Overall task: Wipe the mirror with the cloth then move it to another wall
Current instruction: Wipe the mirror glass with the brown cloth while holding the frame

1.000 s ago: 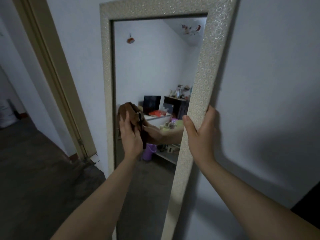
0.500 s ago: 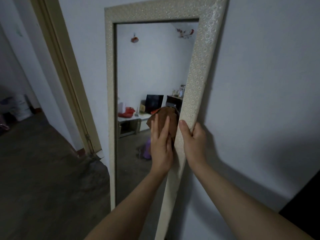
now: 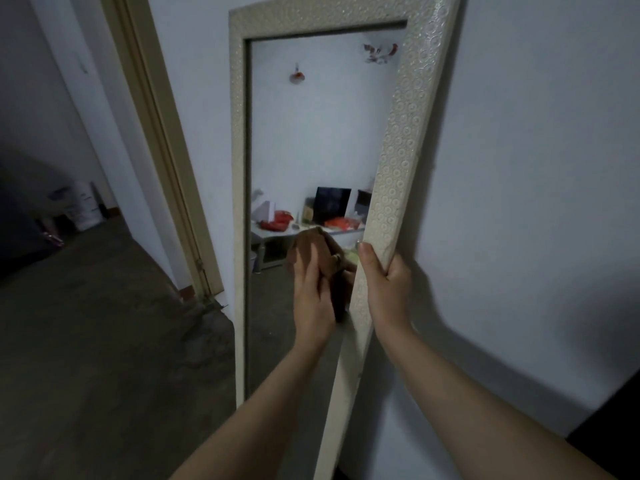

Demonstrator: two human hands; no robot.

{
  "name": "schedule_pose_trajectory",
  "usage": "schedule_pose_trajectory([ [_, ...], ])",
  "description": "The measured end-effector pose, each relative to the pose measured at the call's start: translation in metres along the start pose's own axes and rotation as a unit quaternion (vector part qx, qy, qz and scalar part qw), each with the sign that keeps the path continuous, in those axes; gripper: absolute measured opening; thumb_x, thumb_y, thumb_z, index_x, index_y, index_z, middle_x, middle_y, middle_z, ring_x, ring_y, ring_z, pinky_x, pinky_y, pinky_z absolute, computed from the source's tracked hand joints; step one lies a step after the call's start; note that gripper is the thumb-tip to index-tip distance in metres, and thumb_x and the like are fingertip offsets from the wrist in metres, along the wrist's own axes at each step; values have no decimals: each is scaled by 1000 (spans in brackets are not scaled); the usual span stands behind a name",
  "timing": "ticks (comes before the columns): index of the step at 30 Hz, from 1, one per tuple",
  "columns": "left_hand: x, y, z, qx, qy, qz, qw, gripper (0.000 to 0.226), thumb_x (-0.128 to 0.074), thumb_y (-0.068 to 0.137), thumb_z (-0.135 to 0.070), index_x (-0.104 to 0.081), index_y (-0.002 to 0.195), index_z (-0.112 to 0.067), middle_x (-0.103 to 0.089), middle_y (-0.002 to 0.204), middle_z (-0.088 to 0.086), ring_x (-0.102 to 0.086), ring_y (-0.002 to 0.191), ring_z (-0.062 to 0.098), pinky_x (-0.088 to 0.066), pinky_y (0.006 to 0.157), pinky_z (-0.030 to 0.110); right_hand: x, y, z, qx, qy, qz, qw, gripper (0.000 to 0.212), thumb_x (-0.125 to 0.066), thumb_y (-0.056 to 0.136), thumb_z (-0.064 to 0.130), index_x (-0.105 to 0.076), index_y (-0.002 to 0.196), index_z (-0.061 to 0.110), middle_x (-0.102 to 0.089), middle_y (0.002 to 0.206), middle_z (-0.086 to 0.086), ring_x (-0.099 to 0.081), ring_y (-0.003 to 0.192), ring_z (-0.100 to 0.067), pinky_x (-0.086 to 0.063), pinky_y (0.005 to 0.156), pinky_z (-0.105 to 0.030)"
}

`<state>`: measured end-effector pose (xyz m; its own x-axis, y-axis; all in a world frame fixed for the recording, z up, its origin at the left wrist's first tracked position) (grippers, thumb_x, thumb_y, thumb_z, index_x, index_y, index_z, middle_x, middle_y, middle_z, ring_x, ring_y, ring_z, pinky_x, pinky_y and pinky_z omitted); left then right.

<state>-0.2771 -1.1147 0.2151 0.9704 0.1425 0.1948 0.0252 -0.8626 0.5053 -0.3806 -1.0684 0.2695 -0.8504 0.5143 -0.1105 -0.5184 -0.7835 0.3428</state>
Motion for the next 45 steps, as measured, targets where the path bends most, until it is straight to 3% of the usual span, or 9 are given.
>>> schedule_pose_trajectory([
  [2,-9,-16,-15,-66,21,13,997,59,-37,98,-8,-23,148,-36,-10,161,-8,-6,144,-7,-13,112,7,-2,-6,-13,-18,13,-1,1000,38,-68,77,46,-69,101,17,-72,91,3,-67,87,-10,-52,76,-28],
  [10,-5,17,-11,-130,52,-17,990,60,-35,94,-3,-26,150,-24,-13,161,6,-5,148,7,-8,118,17,-5,-11,-25,-19,9,-44,999,8,-68,83,31,-66,78,25,-67,73,10,-63,65,6,-48,61,-15],
  [14,23,64,22,-79,28,-51,995,69,-33,92,6,-22,146,-36,-15,160,6,-12,149,17,-13,121,26,-7,-11,-28,-25,2,-67,997,17,-68,84,31,-62,70,22,-60,62,9,-56,55,2,-43,55,-19],
  [19,60,102,77,-10,60,-56,997,66,-33,92,7,-24,150,-24,-17,159,8,-18,147,23,-14,119,25,-12,-13,-26,-14,26,-90,996,10,-66,86,22,-65,76,21,-62,68,8,-57,59,6,-44,57,-13],
  [29,50,53,101,83,33,-15,996,59,-36,100,-13,-15,151,-34,-8,162,2,-15,148,24,-16,117,34,-20,-41,-51,-30,23,-115,993,8,-65,86,26,-65,79,29,-67,80,13,-62,69,12,-45,62,-7],
  [34,6,-29,63,-76,48,45,995,68,-35,100,-23,7,143,-53,9,159,-10,-2,150,22,-19,119,54,-14,-49,-77,-55,19,-106,993,17,-64,85,39,-69,85,22,-72,87,7,-67,79,2,-51,71,-16],
  [38,-12,-47,57,-139,73,44,987,59,-30,96,-24,-10,150,-32,-5,162,0,-11,149,25,-26,116,51,-10,-68,-107,-47,13,-86,995,27,-62,83,49,-70,91,24,-74,88,6,-69,88,-5,-52,78,-24],
  [40,-12,-48,58,-153,89,42,983,58,-32,94,-26,-19,149,-35,-13,162,1,-17,148,24,-31,112,47,-9,-74,-116,-30,14,-76,997,18,-60,87,43,-69,86,28,-73,82,13,-68,84,2,-50,73,-17],
  [45,-6,-29,70,-257,138,30,956,62,-36,89,-18,-26,148,-35,-17,161,3,-16,148,20,-31,111,47,-7,-66,-129,22,-33,-103,994,35,-59,80,57,-69,84,24,-71,82,4,-68,78,-8,-50,71,-26],
])
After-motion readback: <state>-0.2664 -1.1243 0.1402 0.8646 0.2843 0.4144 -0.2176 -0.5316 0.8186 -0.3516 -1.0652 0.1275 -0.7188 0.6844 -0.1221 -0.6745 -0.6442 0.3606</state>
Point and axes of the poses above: each hand's wrist, its own y-axis towards the middle knuckle, its own x-axis out of the back of the hand, z = x × y, the point moved 2 cm from there along y, towards the middle knuckle
